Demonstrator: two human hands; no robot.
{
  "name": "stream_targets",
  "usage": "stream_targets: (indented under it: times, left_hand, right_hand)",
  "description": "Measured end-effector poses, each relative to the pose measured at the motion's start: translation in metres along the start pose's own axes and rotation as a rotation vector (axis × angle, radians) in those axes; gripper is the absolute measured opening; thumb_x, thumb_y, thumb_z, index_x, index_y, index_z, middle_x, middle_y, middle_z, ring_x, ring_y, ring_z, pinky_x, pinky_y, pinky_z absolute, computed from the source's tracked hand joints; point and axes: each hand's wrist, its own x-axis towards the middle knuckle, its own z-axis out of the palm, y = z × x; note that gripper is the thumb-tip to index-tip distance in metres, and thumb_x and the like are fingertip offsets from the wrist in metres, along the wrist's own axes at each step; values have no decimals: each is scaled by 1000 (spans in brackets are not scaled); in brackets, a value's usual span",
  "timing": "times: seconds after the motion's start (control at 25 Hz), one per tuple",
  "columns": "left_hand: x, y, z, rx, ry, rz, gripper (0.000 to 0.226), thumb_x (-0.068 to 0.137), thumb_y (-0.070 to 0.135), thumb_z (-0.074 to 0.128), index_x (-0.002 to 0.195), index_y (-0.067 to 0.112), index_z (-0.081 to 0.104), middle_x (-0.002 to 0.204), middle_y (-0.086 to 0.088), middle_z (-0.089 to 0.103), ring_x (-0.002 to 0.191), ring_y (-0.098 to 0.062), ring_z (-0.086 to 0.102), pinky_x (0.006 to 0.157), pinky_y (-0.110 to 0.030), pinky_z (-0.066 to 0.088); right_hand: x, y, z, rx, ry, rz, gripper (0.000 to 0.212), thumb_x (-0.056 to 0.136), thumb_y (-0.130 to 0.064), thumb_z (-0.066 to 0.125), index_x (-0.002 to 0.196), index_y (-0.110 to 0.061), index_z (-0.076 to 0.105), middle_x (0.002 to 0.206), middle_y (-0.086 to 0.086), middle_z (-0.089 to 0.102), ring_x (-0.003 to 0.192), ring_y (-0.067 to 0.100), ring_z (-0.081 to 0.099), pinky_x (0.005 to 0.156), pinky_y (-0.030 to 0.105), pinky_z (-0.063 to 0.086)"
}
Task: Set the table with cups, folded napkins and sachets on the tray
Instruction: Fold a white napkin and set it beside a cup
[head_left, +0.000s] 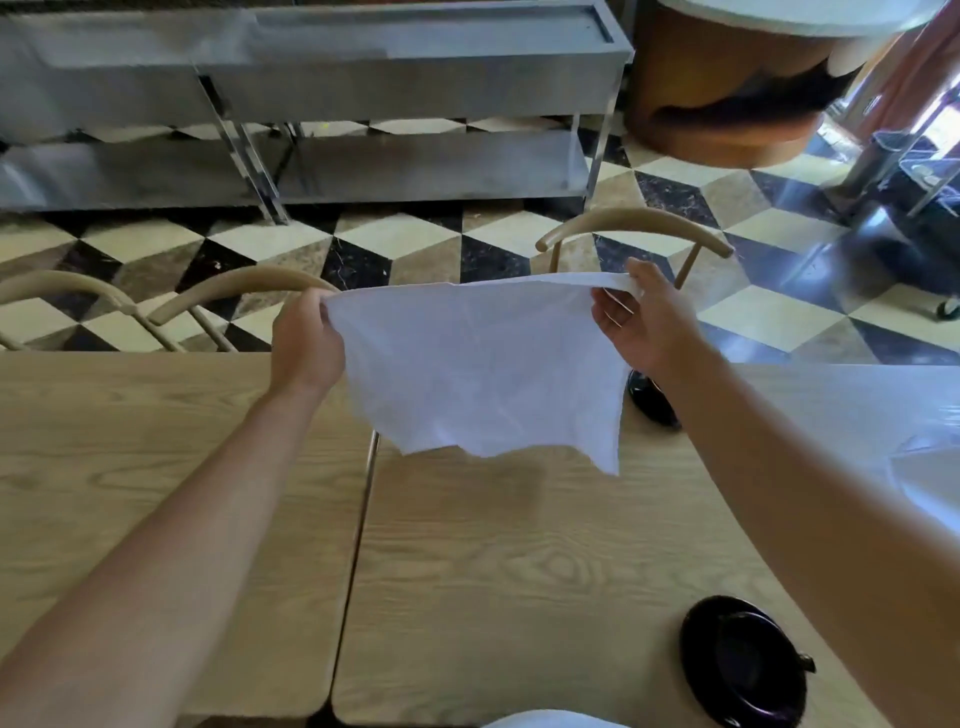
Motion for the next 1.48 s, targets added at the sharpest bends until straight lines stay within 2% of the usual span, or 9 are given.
stream_targets:
  times: [0.12,0.28,0.48,0.68,0.96,1.12,1.28,1.4,1.48]
  left_hand:
    - [48,27,-23,52,-27,120,21,91,1,43,93,5,64,98,-11,59,90,-26,50,74,-34,36]
    - [90,50,-67,34,136,280,22,98,17,50,101,7,70,99,-11,71,86,-17,55,74,-31,41]
    - [56,28,-84,-50,205,414,20,98,26,63,104,10,74,94,-1,70,85,-5,57,74,-23,43]
    - [-40,-44,-60,-70,19,494,7,98,27,67,98,22,71,92,1,67,84,-8,60,78,-7,41]
    - [-208,-167,-18,210,-408,681,33,103,27,50,87,9,71,87,-4,59,76,-23,60,75,-26,42]
    - [-276,-194,-7,147,-636,547,44,107,34,39,84,10,68,94,-3,64,90,-20,61,87,-30,45]
    - [-309,-200,-10,127,-709,322,55,106,52,31,87,15,68,87,9,64,80,-10,60,74,-26,46]
    - [-305,-203,-12,138,-687,119,18,101,28,59,98,16,73,94,10,68,88,-9,62,75,-26,49]
    - [-287,-200,-6,142,-633,29,16,96,6,64,107,12,75,101,2,70,93,-14,63,79,-29,46]
  right_hand:
    - [13,-36,31,-33,-69,-58,13,92,-25,71,99,-15,68,98,10,74,89,24,75,75,35,60]
    - [13,-83,57,63,-140,-156,24,92,-23,73,111,-12,64,117,17,68,97,30,77,84,42,62]
    - [-13,-68,20,70,-144,-146,16,97,-20,68,108,-9,62,105,14,70,99,31,74,82,41,62]
    - [-46,24,-74,-72,42,60,15,98,-20,66,112,-15,65,96,5,79,86,21,78,68,35,63]
    - [-111,168,-220,-348,339,468,16,93,-15,74,102,-7,65,97,8,75,66,23,77,49,26,57]
    - [-143,210,-257,-555,410,554,21,92,-2,71,112,2,62,111,15,70,68,31,77,50,30,59]
    - [-158,224,-268,-749,440,453,8,93,-3,67,99,-8,70,111,17,67,73,32,74,52,31,59]
    - [-158,222,-267,-672,385,440,28,97,0,52,92,-6,79,106,16,68,83,38,77,55,32,59]
    - [-153,216,-264,-577,335,437,47,88,13,33,102,0,76,104,18,73,90,36,77,65,35,58]
